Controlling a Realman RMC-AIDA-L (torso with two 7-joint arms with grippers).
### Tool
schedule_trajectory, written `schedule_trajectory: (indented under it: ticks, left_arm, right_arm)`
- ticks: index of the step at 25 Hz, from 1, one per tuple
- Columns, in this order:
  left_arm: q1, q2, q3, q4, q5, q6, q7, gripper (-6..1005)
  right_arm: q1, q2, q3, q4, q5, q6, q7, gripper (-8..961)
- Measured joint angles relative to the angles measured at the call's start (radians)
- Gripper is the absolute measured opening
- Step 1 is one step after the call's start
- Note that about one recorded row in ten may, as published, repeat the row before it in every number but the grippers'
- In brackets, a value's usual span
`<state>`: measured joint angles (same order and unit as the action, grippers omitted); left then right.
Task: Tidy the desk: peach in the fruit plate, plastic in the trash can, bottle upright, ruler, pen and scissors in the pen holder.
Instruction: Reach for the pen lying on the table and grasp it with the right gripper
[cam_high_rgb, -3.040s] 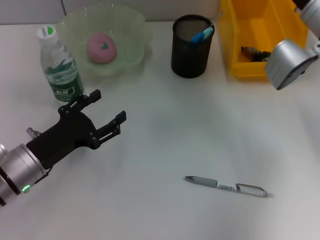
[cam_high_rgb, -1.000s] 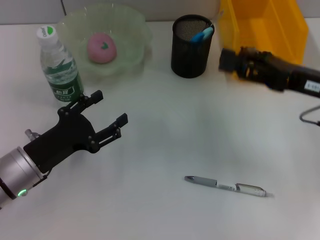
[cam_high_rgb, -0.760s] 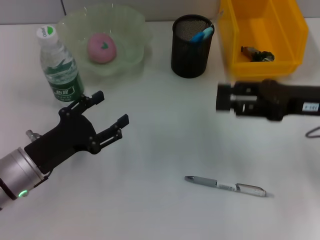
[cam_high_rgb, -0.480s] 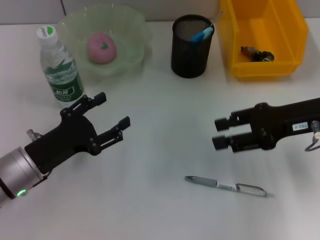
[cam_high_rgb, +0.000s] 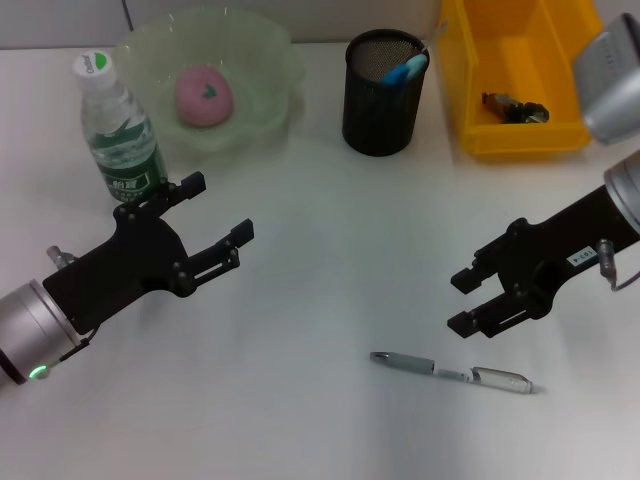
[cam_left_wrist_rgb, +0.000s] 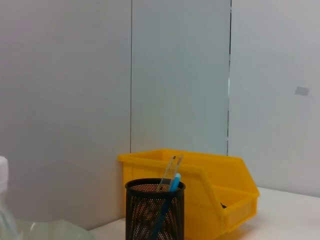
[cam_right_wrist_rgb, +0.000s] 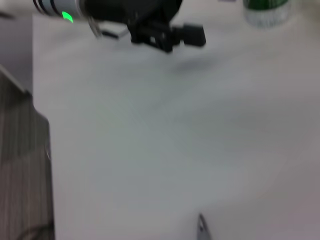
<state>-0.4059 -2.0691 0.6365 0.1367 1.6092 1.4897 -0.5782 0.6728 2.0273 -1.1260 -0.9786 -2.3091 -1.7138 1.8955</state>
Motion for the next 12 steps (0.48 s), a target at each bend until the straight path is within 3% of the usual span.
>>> schedule_trajectory:
  ticks: [6, 12]
  left_arm:
    - [-0.004, -0.001, -0.006, 0.006, -0.007, -0.007, 0.0, 827]
    - [-0.002, 0.0, 0.013, 0.006, -0.001, -0.009, -0.001, 827]
  right_arm:
    - [0.065, 0.025, -0.01, -0.006, -0.133, -0.002, 0.002, 601]
    - [0.095, 0.036, -0.094, -0.016, -0.177, -0.013, 0.004, 597]
